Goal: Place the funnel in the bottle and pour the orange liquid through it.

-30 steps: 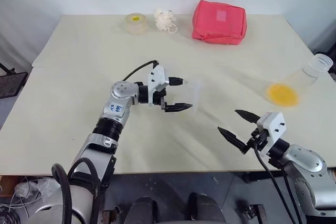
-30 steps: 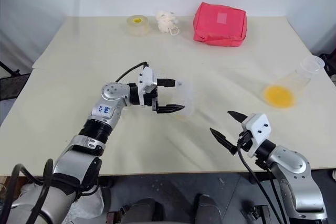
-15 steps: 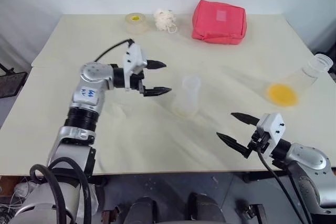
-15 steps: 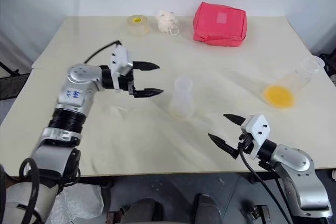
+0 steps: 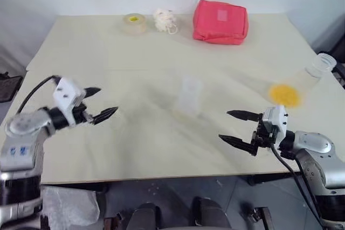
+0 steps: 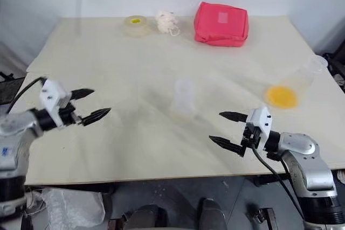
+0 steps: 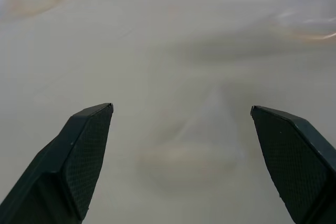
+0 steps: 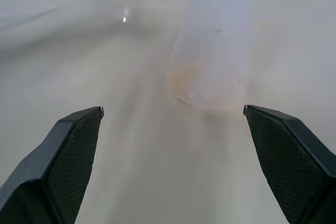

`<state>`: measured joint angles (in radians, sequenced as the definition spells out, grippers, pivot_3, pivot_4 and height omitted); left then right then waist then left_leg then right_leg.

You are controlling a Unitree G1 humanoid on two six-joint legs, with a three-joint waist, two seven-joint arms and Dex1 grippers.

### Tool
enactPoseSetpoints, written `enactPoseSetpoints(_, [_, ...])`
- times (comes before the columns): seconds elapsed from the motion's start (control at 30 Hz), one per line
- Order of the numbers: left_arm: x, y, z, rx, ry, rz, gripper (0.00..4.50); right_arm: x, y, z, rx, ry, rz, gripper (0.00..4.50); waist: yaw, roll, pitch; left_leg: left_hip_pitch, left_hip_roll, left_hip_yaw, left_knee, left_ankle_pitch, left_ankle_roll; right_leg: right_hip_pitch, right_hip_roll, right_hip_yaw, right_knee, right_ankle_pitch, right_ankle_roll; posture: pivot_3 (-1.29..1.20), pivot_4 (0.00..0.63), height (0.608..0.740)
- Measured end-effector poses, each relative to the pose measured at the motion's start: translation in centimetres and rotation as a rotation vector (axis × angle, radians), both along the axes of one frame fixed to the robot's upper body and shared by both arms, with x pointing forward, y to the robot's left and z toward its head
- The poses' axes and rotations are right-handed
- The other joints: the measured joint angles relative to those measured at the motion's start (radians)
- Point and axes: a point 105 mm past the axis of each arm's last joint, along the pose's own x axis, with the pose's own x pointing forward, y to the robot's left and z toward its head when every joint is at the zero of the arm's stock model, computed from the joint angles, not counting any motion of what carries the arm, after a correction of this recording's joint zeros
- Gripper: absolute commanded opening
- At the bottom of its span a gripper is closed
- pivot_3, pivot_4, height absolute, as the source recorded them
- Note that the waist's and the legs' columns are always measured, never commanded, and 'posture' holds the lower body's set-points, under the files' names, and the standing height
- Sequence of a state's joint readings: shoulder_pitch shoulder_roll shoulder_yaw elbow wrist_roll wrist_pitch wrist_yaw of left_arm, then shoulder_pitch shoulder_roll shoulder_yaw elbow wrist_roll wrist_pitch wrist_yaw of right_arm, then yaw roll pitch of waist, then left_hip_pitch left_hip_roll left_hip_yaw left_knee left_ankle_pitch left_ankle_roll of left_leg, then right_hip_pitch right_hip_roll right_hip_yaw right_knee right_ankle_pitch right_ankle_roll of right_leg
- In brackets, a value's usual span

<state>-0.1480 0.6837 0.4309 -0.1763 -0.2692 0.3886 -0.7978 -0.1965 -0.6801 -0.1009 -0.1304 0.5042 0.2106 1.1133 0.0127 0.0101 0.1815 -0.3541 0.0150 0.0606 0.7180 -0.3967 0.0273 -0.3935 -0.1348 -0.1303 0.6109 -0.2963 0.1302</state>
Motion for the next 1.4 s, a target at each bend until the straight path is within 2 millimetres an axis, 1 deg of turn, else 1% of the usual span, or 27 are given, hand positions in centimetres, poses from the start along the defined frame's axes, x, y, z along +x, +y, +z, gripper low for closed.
enactPoseSetpoints(0.07, [-1.4, 0.9, -1.1, -0.015, 0.002, 0.082, 4.47, 0.5, 0.5, -0.1, 0.001, 0.0, 0.027, 4.5, 0.01, 0.0, 0.0, 0.0, 0.0, 0.0, 0.0, 0.0, 0.0, 0.001, -0.001, 0.0, -0.001, 0.0, 0.0, 0.0, 0.15, 0.74])
enactPoseSetpoints(0.2, [-3.7, 1.3, -2.5, -0.03, 0.012, 0.164, 4.47, 1.0, 1.1, -0.3, -0.001, 0.012, 0.06, 4.5, 0.014, 0.0, 0.0, 0.0, -0.001, -0.002, 0.0, 0.0, 0.0, 0.001, -0.001, 0.0, -0.001, 0.0, 0.0, 0.0, 0.15, 0.74])
enactPoseSetpoints(0.27, [-4.5, 1.0, -2.8, -0.03, 0.01, 0.18, 4.47, 1.2, 1.0, -0.4, -0.008, 0.011, 0.063, 4.5, 0.012, 0.0, 0.0, 0.0, -0.001, -0.001, 0.0, 0.0, 0.0, 0.001, -0.002, 0.0, -0.001, 0.0, 0.0, 0.0, 0.15, 0.74])
enactPoseSetpoints(0.37, [-4.6, 0.6, -2.1, -0.03, -0.02, 0.192, 4.47, 1.4, 1.1, -0.3, -0.009, 0.006, 0.074, 4.5, 0.013, 0.0, 0.0, 0.0, -0.001, -0.002, 0.0, 0.0, 0.0, 0.001, -0.001, 0.0, 0.0, 0.0, 0.0, 0.0, 0.15, 0.74])
enactPoseSetpoints(0.47, [-3.9, -0.2, -0.8, -0.029, -0.065, 0.198, 4.47, 1.4, 1.4, -0.3, -0.011, 0.007, 0.087, 4.5, 0.011, 0.0, 0.0, 0.0, -0.001, -0.001, 0.0, 0.0, 0.0, 0.001, -0.001, 0.0, 0.0, 0.0, 0.0, 0.0, 0.15, 0.74])
enactPoseSetpoints(0.53, [-3.1, -1.3, -0.4, -0.023, -0.077, 0.181, 4.47, 1.4, 1.5, -0.4, -0.009, 0.01, 0.09, 4.5, 0.012, 0.0, 0.0, 0.0, -0.001, -0.001, 0.0, 0.0, 0.0, 0.001, -0.001, 0.0, 0.0, 0.0, 0.0, 0.0, 0.15, 0.74])
enactPoseSetpoints(0.63, [-2.2, -2.7, -0.5, -0.001, -0.069, 0.158, 4.47, 1.4, 1.6, -0.4, -0.004, 0.01, 0.092, 4.5, 0.009, 0.0, 0.0, 0.0, -0.001, 0.0, -0.001, 0.0, 0.0, 0.001, -0.001, 0.0, 0.0, 0.0, 0.0, 0.0, 0.15, 0.74])
enactPoseSetpoints(0.8, [0.1, -5.2, -0.1, 0.093, -0.079, 0.113, 4.47, 1.1, 1.6, -0.9, 0.0, 0.019, 0.082, 4.5, 0.013, 0.0, 0.0, 0.001, -0.001, 0.001, 0.0, 0.0, 0.0, 0.0, 0.0, 0.001, 0.0, 0.0, 0.0, 0.0, 0.15, 0.74])
enactPoseSetpoints(0.9, [1.4, -6.0, -1.1, 0.137, -0.054, 0.101, 4.47, 0.9, 1.8, -0.9, 0.002, 0.017, 0.077, 4.5, 0.011, 0.0, 0.0, 0.001, -0.002, 0.002, -0.001, 0.0, 0.0, 0.0, 0.0, 0.001, 0.0, 0.0, 0.0, 0.0, 0.15, 0.74])
enactPoseSetpoints(0.97, [1.9, -6.0, -1.9, 0.158, -0.023, 0.103, 4.05, 0.9, 1.6, -1.1, 0.004, 0.022, 0.061, 4.5, 0.008, 0.0, 0.0, 0.001, -0.002, 0.003, -0.002, 0.0, 0.0, -0.001, 0.001, 0.001, 0.0, 0.0, 0.0, 0.0, 0.15, 0.74])
enactPoseSetpoints(1.03, [2.1, -6.0, -2.3, 0.176, -0.01, 0.105, 3.53, 1.0, 1.6, -1.3, 0.006, 0.025, 0.05, 4.5, 0.007, 0.0, 0.0, 0.001, -0.002, 0.003, -0.002, 0.0, -0.001, -0.001, 0.002, 0.001, 0.0, 0.0, 0.0, 0.0, 0.15, 0.74])
enactPoseSetpoints(1.23, [2.5, -5.1, -3.4, 0.195, 0.03, 0.128, 1.54, 0.5, 1.7, -1.4, 0.005, 0.02, 0.037, 4.5, 0.012, 0.0, 0.0, 0.001, -0.001, 0.003, -0.001, 0.0, -0.001, -0.001, 0.001, 0.001, 0.0, 0.0, 0.0, 0.0, 0.15, 0.74])
enactPoseSetpoints(1.37, [2.5, -5.1, -3.4, 0.197, 0.032, 0.121, 0.24, 0.4, 1.7, -1.6, 0.006, 0.023, 0.028, 4.5, 0.013, 0.0, 0.0, 0.001, -0.001, 0.003, -0.001, 0.0, -0.001, -0.001, 0.0, 0.002, 0.0, 0.0, 0.0, 0.0, 0.15, 0.74])
enactPoseSetpoints(1.4, [2.5, -5.1, -3.4, 0.199, 0.033, 0.117, 0.05, 0.4, 1.7, -1.6, 0.006, 0.023, 0.027, 4.5, 0.012, 0.0, 0.0, 0.001, -0.001, 0.003, -0.001, 0.0, -0.001, -0.001, 0.0, 0.001, 0.0, 0.0, 0.0, 0.0, 0.15, 0.74])
